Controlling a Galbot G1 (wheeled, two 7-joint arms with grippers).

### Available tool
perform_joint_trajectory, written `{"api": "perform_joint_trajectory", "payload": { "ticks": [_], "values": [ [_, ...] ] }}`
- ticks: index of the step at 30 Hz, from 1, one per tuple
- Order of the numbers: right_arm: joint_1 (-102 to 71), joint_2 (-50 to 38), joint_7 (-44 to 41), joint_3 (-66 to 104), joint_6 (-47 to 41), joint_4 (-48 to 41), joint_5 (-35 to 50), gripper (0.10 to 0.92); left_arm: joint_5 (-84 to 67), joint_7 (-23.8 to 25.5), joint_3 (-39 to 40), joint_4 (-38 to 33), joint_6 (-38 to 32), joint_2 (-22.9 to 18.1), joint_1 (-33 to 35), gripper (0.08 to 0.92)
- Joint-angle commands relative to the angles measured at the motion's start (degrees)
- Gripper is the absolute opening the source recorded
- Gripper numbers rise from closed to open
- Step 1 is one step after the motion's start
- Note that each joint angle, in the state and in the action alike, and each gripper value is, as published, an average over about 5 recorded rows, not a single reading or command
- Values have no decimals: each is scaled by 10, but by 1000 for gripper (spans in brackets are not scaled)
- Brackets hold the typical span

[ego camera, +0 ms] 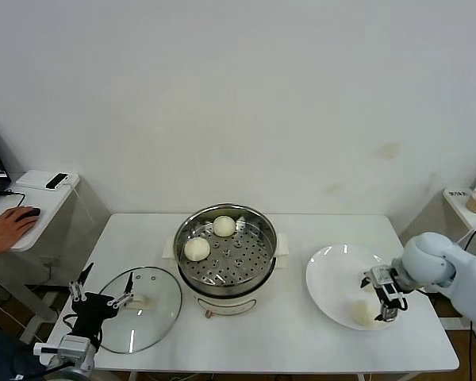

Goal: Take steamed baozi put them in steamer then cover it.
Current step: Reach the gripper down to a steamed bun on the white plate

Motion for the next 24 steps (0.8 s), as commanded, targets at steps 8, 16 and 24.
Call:
{"api": "perform_joint_trajectory", "payload": {
  "ticks": [8, 16, 24],
  "values": [
    [-33, 36, 3, 2, 3, -55, -17, 823, 1, -1, -4, 10, 0, -2, -2, 823],
    [-27, 47, 1, -5, -2, -70, -10, 812, 1, -1, -6, 13, 0, -1, -4, 823],
    [-16, 51, -2, -12, -10, -73, 0, 727, 1, -1, -6, 14, 0, -2, -5, 823]
  ]
}}
